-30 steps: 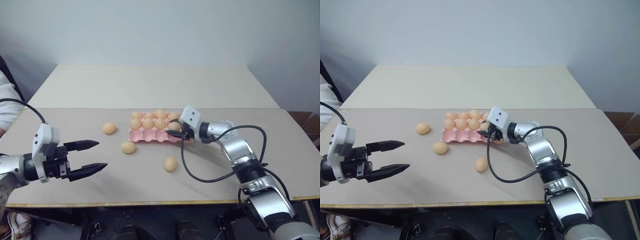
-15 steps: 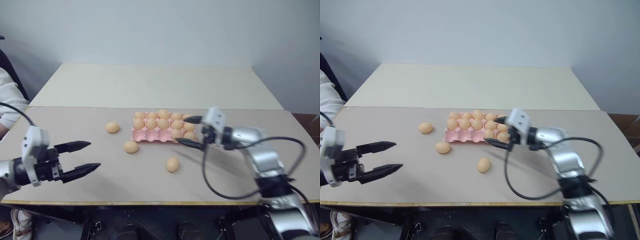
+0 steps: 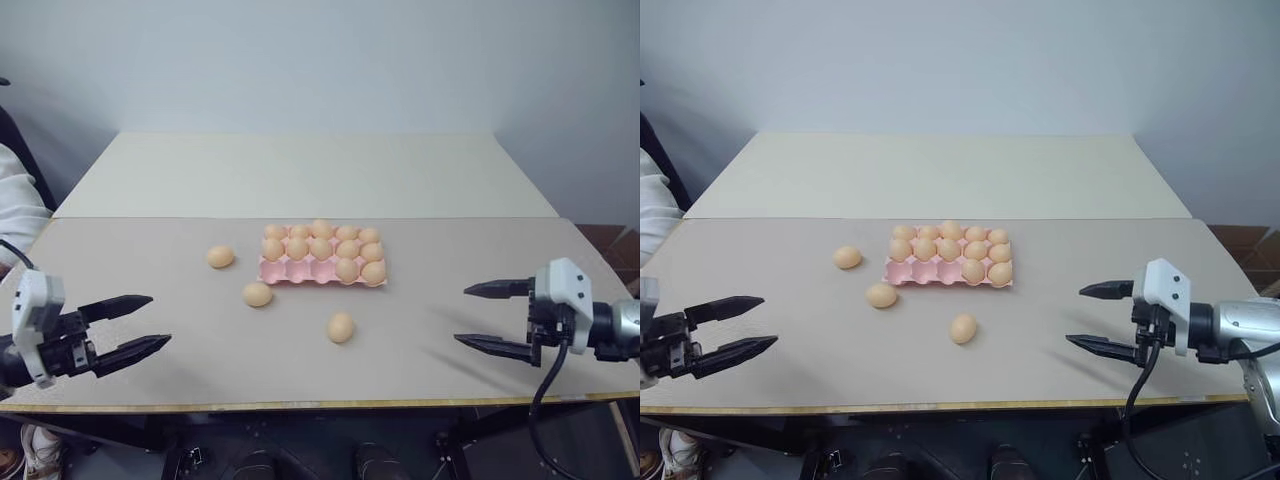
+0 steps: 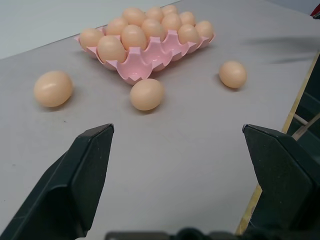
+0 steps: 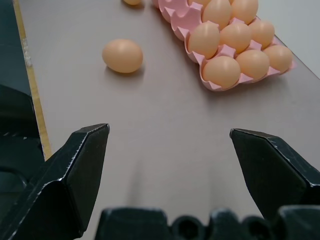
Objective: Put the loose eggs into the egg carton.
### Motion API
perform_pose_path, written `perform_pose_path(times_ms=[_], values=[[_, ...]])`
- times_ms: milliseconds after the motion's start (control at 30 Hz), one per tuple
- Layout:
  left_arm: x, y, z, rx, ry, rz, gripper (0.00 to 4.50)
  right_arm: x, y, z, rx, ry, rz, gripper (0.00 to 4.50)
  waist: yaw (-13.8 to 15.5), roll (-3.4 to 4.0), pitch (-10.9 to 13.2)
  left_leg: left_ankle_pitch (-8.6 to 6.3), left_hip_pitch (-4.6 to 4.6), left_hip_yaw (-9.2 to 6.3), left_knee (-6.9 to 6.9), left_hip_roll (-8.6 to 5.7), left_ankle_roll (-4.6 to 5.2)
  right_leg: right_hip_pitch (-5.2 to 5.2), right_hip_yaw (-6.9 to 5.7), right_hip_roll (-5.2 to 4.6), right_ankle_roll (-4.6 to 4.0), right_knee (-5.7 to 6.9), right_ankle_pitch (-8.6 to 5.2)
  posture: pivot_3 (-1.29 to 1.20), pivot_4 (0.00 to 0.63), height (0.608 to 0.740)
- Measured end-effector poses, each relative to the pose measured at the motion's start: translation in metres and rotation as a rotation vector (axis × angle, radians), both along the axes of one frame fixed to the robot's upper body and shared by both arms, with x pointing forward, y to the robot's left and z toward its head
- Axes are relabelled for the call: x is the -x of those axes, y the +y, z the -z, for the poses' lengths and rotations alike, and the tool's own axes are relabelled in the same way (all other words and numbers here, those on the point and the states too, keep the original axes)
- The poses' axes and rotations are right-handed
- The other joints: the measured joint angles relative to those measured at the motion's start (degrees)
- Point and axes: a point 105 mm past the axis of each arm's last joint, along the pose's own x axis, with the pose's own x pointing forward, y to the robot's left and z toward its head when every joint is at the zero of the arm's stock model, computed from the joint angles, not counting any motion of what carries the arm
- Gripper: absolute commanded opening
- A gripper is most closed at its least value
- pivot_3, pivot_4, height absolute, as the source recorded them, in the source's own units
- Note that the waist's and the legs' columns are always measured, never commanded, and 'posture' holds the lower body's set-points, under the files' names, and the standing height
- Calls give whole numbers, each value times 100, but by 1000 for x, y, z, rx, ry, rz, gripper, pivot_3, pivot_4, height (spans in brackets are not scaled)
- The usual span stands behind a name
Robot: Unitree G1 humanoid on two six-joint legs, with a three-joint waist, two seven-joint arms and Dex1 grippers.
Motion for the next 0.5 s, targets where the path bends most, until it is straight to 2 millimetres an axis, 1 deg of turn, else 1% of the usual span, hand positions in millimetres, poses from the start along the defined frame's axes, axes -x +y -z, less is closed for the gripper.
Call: perform_pose_path(times_ms=[300,400,500], values=[[-3,-5,0,2,-3,22,4500,0,8,-8,0,-45,-14,4478,-24,0,0,0,0,-1,0,0,0,-2,-1,0,-1,4,0,0,150,740],[-3,-6,-1,1,-3,27,4500,-3,21,-12,-6,-75,-45,4478,-46,0,0,0,1,-1,-1,0,0,-3,0,0,-1,4,0,0,150,740],[-3,-8,-1,1,0,38,4500,-9,47,-8,-29,-91,-96,4478,-63,0,0,0,1,-1,-1,1,0,-4,0,1,-1,5,1,0,150,740]])
